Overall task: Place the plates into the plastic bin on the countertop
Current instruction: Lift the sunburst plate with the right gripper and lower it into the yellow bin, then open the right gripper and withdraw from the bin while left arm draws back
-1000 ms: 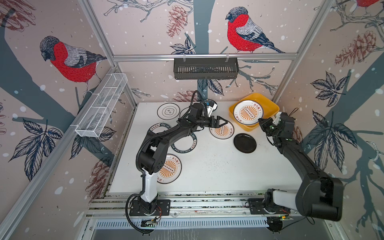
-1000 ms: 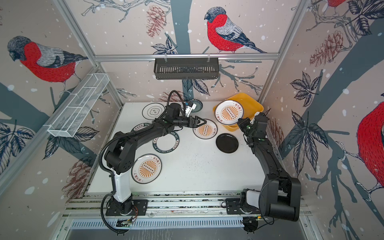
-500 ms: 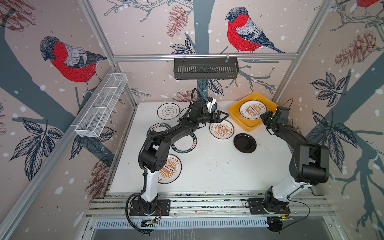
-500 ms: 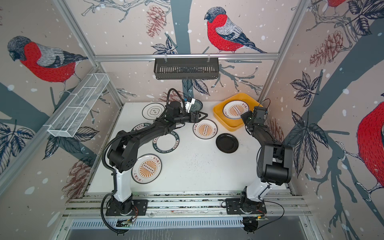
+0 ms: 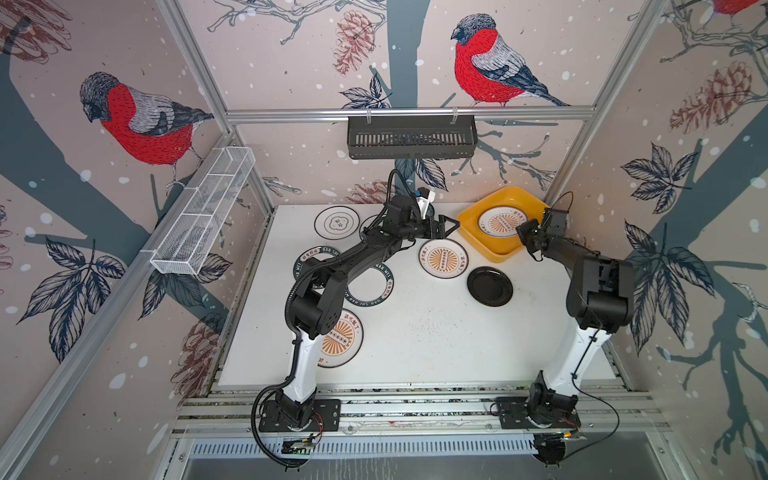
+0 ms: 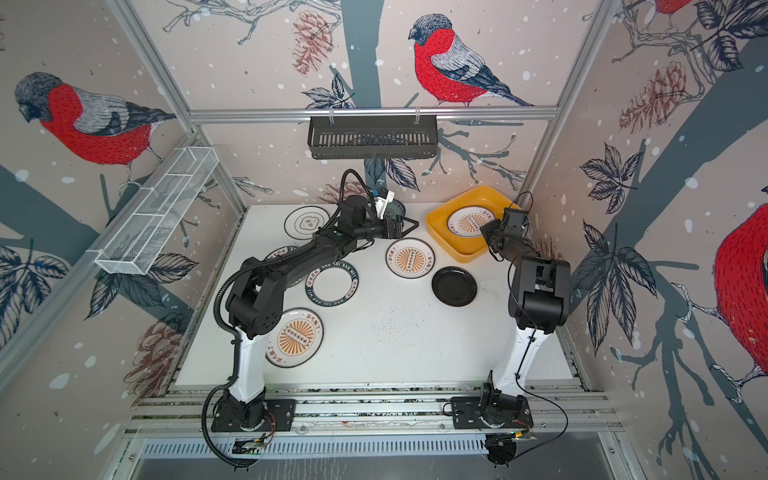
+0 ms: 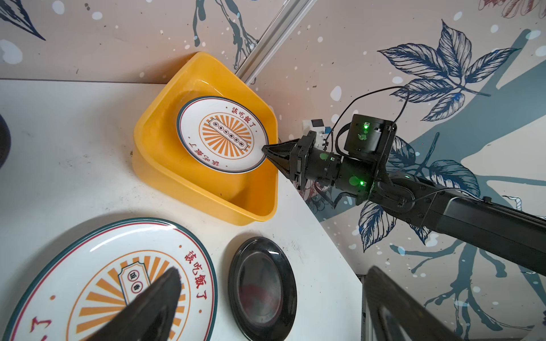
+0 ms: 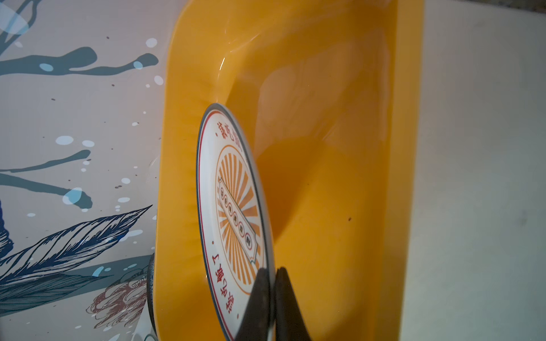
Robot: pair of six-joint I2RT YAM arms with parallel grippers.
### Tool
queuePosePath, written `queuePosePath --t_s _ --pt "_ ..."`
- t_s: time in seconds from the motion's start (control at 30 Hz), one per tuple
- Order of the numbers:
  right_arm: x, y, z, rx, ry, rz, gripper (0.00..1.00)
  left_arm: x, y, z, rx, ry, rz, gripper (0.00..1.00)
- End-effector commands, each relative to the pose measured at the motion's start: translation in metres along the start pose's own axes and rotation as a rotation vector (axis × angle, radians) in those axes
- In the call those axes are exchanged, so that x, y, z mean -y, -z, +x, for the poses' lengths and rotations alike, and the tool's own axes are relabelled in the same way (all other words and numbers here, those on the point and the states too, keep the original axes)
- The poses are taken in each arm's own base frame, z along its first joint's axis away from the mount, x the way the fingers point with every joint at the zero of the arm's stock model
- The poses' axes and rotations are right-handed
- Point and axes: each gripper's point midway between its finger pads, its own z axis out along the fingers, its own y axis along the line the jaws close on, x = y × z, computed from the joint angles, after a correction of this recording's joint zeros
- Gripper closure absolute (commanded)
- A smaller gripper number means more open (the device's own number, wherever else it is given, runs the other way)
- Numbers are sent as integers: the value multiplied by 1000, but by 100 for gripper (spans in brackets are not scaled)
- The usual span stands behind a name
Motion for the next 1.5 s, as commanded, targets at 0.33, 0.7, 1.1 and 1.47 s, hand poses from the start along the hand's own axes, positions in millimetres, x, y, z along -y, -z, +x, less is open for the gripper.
queuePosePath --t_s 0.33,0.7,1.1,1.47 --pt "13 -31 1 -23 21 93 94 -1 4 0 -2 -27 -36 3" --pt "28 -45 -6 -21 10 184 83 -3 17 1 15 -33 -82 3" --pt "17 -38 -21 24 61 202 44 -16 42 -3 66 -7 -135 3" --pt "-17 -30 -39 103 187 159 23 -35 86 -9 132 22 -221 3"
